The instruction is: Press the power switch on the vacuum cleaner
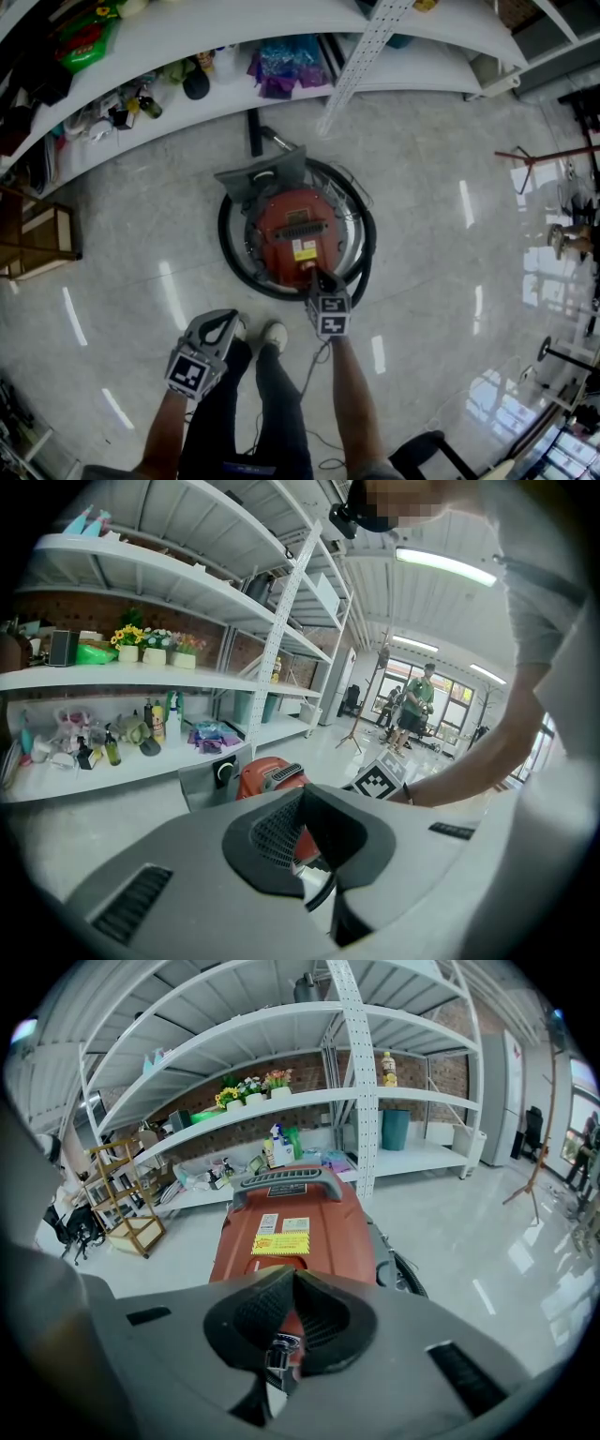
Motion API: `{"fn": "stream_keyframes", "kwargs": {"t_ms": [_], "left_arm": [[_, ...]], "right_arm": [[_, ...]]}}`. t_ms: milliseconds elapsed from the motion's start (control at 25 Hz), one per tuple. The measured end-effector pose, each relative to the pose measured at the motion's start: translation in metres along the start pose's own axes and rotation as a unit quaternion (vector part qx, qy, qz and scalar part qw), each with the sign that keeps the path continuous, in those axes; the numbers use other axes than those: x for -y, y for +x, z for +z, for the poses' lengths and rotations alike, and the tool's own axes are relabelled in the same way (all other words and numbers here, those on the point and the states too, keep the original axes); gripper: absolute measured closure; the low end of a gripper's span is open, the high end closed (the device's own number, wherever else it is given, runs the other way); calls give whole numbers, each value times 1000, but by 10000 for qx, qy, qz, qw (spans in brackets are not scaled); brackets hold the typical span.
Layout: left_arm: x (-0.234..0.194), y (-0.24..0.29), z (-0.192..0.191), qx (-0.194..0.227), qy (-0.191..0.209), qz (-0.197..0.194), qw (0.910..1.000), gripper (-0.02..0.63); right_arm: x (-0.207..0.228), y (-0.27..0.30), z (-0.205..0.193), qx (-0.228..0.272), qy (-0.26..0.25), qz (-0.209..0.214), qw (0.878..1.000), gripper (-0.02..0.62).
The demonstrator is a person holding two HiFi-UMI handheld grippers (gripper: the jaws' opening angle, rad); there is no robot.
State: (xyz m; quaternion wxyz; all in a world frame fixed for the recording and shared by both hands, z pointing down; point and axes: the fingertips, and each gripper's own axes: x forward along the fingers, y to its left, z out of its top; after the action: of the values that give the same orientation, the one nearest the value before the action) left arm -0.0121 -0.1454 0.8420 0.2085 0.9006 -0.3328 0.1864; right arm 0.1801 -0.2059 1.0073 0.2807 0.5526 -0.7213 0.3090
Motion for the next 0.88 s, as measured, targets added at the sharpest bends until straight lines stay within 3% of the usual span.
{"fn": "stream_keyframes", "kwargs": {"t_ms": [880], "left_arm": [[-1,-3,9,49,68,-27,10000,598]], "right_arm": [[-1,-1,-3,-35,308,72,9995,581]]}}
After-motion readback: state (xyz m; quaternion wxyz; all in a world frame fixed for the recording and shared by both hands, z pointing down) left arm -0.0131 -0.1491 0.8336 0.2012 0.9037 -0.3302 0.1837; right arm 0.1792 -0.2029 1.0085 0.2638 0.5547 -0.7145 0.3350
